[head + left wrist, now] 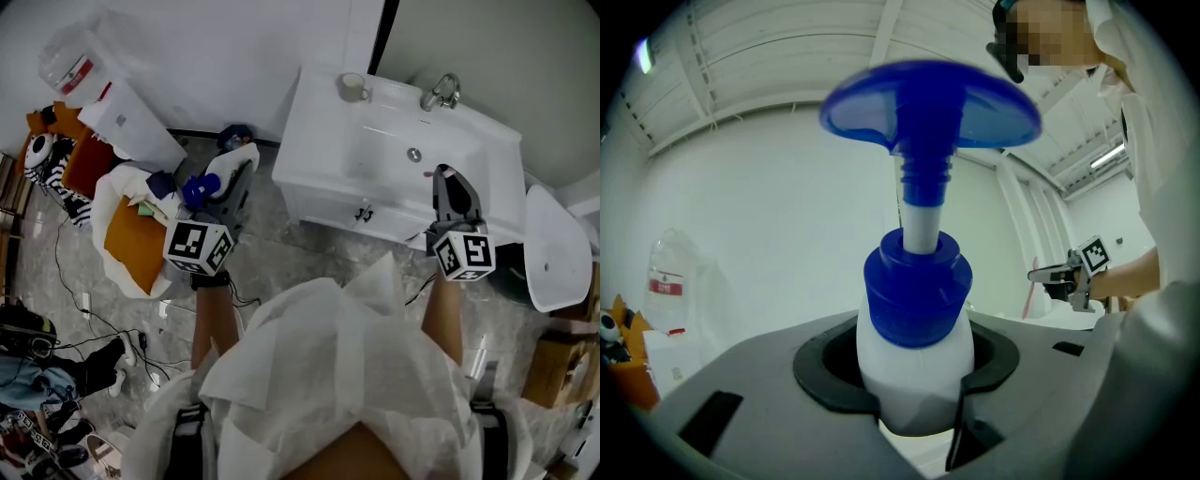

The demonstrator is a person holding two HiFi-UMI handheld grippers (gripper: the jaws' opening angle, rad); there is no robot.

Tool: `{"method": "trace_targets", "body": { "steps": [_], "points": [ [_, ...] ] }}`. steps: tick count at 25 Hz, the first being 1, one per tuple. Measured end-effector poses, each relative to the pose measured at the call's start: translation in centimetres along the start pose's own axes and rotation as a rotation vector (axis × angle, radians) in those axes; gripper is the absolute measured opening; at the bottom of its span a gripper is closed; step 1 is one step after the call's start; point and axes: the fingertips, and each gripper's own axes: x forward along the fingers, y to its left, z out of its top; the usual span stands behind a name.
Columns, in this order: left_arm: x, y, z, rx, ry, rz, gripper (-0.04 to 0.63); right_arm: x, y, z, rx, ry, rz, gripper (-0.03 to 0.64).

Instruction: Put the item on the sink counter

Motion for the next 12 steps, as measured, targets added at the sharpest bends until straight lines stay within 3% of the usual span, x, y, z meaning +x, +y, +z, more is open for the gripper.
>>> {"method": "trace_targets", "body": {
  "steps": [12],
  "points": [
    [0.4, 3.1, -1.5, -0.035, -0.004, -0.029, 0.206, 3.0, 2.7, -0.2, -0.007, 0.026, 0.013, 0.018]
  ]
}}
